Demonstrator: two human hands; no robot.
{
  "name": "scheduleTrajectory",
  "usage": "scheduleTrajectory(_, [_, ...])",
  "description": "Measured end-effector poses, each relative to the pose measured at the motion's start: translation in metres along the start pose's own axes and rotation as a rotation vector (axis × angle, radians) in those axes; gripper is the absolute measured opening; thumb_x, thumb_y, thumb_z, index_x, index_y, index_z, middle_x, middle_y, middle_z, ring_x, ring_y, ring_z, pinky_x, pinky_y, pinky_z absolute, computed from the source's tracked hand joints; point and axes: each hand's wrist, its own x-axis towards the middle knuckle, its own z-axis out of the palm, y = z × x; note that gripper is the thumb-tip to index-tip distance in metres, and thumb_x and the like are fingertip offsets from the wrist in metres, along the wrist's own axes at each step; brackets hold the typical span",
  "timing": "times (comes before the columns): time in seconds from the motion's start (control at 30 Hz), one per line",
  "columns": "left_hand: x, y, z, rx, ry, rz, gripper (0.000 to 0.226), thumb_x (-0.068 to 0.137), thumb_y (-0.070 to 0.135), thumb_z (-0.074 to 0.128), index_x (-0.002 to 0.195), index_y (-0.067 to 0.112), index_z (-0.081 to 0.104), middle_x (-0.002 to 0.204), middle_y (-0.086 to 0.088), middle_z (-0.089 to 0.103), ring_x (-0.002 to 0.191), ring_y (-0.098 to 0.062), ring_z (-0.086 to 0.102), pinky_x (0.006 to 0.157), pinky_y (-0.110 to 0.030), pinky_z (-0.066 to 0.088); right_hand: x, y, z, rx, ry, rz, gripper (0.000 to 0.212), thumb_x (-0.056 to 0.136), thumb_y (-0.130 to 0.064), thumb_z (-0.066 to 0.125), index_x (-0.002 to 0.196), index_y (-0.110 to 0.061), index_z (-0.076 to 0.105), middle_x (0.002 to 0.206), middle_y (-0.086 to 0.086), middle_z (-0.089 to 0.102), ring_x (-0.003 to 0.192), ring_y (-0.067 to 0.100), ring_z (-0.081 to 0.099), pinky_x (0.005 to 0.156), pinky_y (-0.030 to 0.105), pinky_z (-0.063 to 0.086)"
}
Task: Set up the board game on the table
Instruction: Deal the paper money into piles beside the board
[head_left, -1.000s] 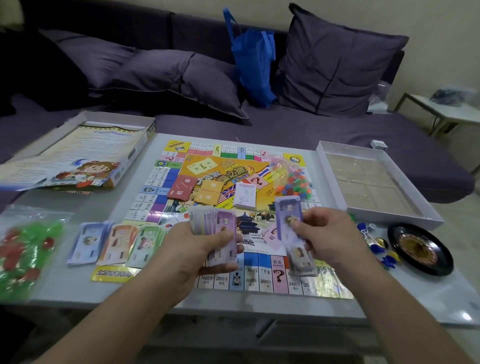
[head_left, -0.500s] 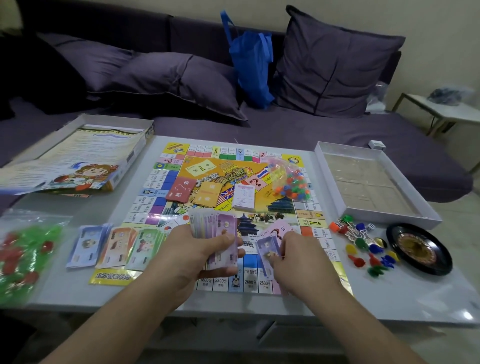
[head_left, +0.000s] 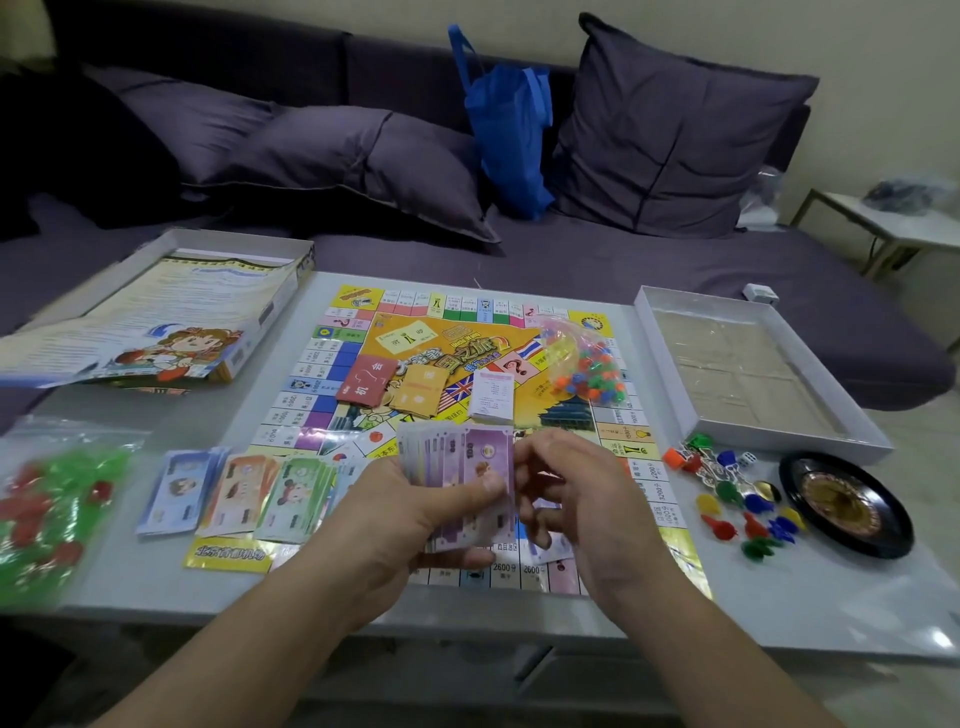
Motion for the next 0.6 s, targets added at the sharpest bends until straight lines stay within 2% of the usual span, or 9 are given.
scheduleTrajectory(0.07, [-0.0015,0.0014,-0.0001,-0.003,-0.016,0.002,0.033,0.074,0.010,0.084,0.105,0.002,0.076,0.096,-0.022,0.079,0.082,-0.034,0.079,0.055,-0.036,0.064,-0.0006,-0.0005,0.0001,-0.058,-0.011,-0.035,0.021,0.102,-0.020,0.063,0.086,-0.007,0.067,0.076,0.014,0.061,0.064,0.021,0.056,0.048,0.031,0.040])
scheduleTrajectory(0.13, [-0.0040,0.0043,0.0010,-0.015,-0.045,0.003,0.035,0.073,0.011,0.083,0.106,0.002,0.074,0.098,-0.023,0.078,0.088,-0.038,0.078,0.060,-0.039,0.066,-0.0007,0.0009,0.0019,-0.157,0.022,-0.075,0.014,0.098,-0.013,0.072,0.086,-0.006,0.068,0.070,0.007,0.064,0.059,0.013,0.056,0.048,0.023,0.044])
scheduleTrajectory(0.2, [-0.0051,0.0061,0.0018,-0.048,-0.057,0.007,0.033,0.082,0.011,0.079,0.113,0.001,0.071,0.101,-0.024,0.078,0.091,-0.040,0.078,0.067,-0.043,0.067,0.0015,0.0022,0.0016,-0.196,0.071,-0.082,0.012,0.095,-0.009,0.075,0.085,-0.006,0.069,0.063,-0.004,0.063,0.052,0.004,0.056,0.048,0.016,0.045])
scheduleTrajectory(0.27, [-0.0051,0.0063,0.0018,-0.089,-0.038,0.001,0.026,0.093,0.003,0.069,0.119,-0.001,0.065,0.103,-0.025,0.078,0.092,-0.040,0.078,0.070,-0.049,0.066,0.0036,0.0025,-0.0021,-0.190,0.111,-0.057,0.010,0.095,-0.008,0.074,0.086,-0.006,0.070,0.064,-0.005,0.065,0.052,0.001,0.058,0.048,0.015,0.045])
scheduleTrajectory(0.33, [-0.0043,0.0054,0.0004,-0.070,-0.023,-0.002,0.024,0.096,-0.002,0.065,0.120,-0.001,0.063,0.104,-0.023,0.078,0.092,-0.041,0.078,0.069,-0.051,0.065,0.0043,0.0021,-0.0052,-0.214,0.134,-0.052,0.009,0.095,-0.010,0.075,0.087,-0.009,0.071,0.068,-0.003,0.067,0.054,0.001,0.058,0.049,0.015,0.045])
scheduleTrajectory(0.47, [-0.0023,0.0025,-0.0024,0.006,0.014,0.047,0.024,0.092,0.001,0.072,0.116,0.003,0.068,0.101,-0.019,0.079,0.090,-0.039,0.078,0.062,-0.046,0.066,0.0030,0.0022,-0.0047,-0.267,0.106,-0.045,0.007,0.096,-0.015,0.074,0.089,-0.013,0.073,0.072,-0.001,0.070,0.060,0.002,0.062,0.052,0.014,0.046])
scheduleTrajectory(0.6, [0.0001,0.0002,-0.0030,0.023,0.028,0.046,0.024,0.087,0.005,0.077,0.111,0.005,0.073,0.099,-0.019,0.079,0.089,-0.036,0.079,0.058,-0.039,0.066,0.0034,0.0028,-0.0041,-0.297,0.052,-0.018,0.009,0.097,-0.015,0.073,0.088,-0.013,0.076,0.064,-0.002,0.066,0.054,0.003,0.056,0.050,0.015,0.044])
